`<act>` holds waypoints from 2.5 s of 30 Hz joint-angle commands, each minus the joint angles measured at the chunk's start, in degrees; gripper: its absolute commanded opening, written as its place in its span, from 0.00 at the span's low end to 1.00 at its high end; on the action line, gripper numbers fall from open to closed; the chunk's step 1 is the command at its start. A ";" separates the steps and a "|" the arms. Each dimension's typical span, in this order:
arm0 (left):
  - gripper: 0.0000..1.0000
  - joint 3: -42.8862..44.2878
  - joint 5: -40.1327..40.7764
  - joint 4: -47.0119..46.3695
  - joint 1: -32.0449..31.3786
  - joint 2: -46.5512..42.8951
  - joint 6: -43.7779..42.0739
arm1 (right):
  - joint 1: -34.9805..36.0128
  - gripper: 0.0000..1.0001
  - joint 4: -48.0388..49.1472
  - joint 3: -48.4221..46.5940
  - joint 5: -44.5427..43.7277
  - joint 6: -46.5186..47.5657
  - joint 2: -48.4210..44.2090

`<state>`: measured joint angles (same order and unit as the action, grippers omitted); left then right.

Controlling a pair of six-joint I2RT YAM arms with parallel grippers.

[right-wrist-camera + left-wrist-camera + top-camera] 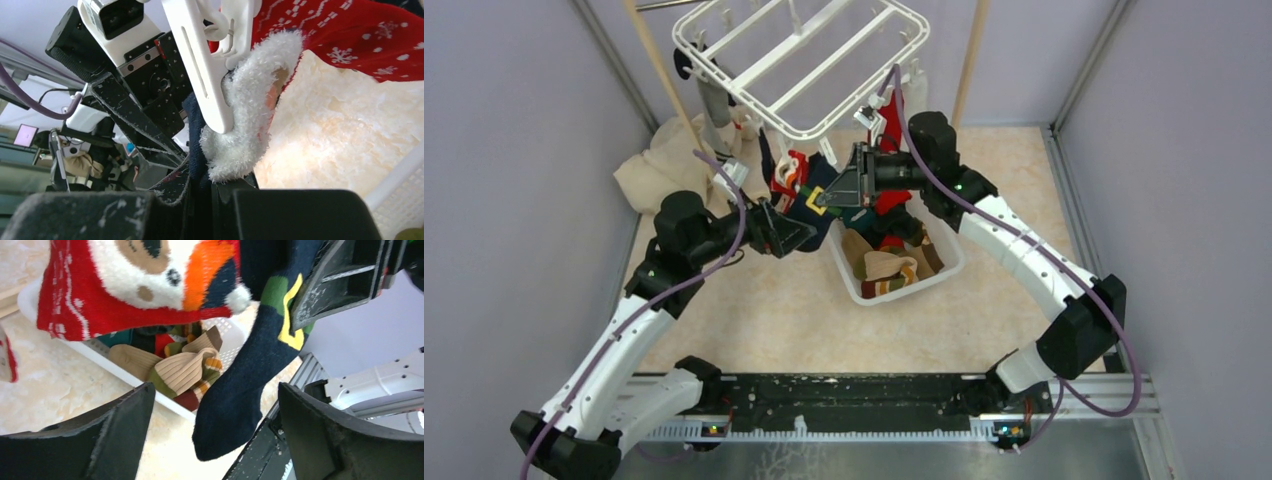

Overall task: Remove the socks clipped to the hanger
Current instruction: Remove the sock from the hanger.

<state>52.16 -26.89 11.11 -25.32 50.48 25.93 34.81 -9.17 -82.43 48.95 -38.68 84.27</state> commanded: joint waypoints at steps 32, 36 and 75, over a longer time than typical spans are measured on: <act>0.22 1.44 -2.10 -8.43 0.09 3.03 2.24 | 0.04 0.76 -13.17 1.42 -22.05 4.79 -8.54; 0.22 0.85 -3.11 -10.41 0.05 3.19 3.67 | 0.17 0.76 -3.81 8.03 -19.99 -1.19 -10.77; 0.24 -3.37 -6.82 -20.32 -0.08 3.09 10.83 | 0.00 0.66 52.51 39.84 -15.98 -30.05 -11.95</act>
<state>49.23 -31.83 -6.04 -25.34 54.15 35.31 34.63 38.26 -43.38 32.86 -68.20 71.29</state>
